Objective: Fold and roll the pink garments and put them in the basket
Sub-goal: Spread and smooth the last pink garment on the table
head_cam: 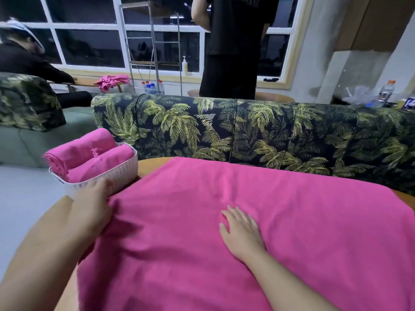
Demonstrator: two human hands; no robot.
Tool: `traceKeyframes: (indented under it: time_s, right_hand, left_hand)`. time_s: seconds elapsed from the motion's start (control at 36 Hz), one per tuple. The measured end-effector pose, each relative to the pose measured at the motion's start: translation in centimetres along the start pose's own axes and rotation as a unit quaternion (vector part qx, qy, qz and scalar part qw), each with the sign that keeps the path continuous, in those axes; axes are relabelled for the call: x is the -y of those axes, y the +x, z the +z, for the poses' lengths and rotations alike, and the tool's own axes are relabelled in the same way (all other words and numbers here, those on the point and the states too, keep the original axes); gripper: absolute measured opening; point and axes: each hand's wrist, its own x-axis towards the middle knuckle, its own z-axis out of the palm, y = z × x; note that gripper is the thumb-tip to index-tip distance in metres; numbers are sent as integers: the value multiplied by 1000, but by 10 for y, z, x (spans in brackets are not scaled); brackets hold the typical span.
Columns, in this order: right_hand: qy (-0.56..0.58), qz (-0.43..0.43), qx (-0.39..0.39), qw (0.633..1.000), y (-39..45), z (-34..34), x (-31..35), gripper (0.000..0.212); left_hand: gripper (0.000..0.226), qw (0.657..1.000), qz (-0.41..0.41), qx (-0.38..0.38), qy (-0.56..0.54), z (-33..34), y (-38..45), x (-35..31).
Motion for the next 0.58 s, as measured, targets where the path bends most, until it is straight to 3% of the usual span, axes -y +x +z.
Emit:
traceKeyframes:
  time_s: [0.06, 0.08, 0.17, 0.33, 0.44, 0.58]
  right_hand:
    - [-8, -1, 6, 1000, -3, -1, -1, 51]
    - [-11, -2, 7, 1000, -4, -1, -2, 51]
    - [-18, -2, 9, 1000, -5, -4, -2, 51]
    - [-57, 12, -4, 998, 15, -19, 10, 43]
    - [-47, 19, -31, 998, 44, -18, 13, 46]
    - [-42, 59, 32, 997, 81, -5, -9, 59]
  left_hand:
    - [38, 991, 12, 35, 126, 6, -11, -1]
    - [42, 990, 14, 46, 133, 13, -15, -5]
    - [47, 995, 44, 84, 42, 41, -20, -24]
    - [88, 957, 99, 269, 49, 92, -32, -63]
    - [106, 954, 114, 272, 62, 109, -16, -73]
    - [103, 964, 109, 237, 59, 129, 17, -84]
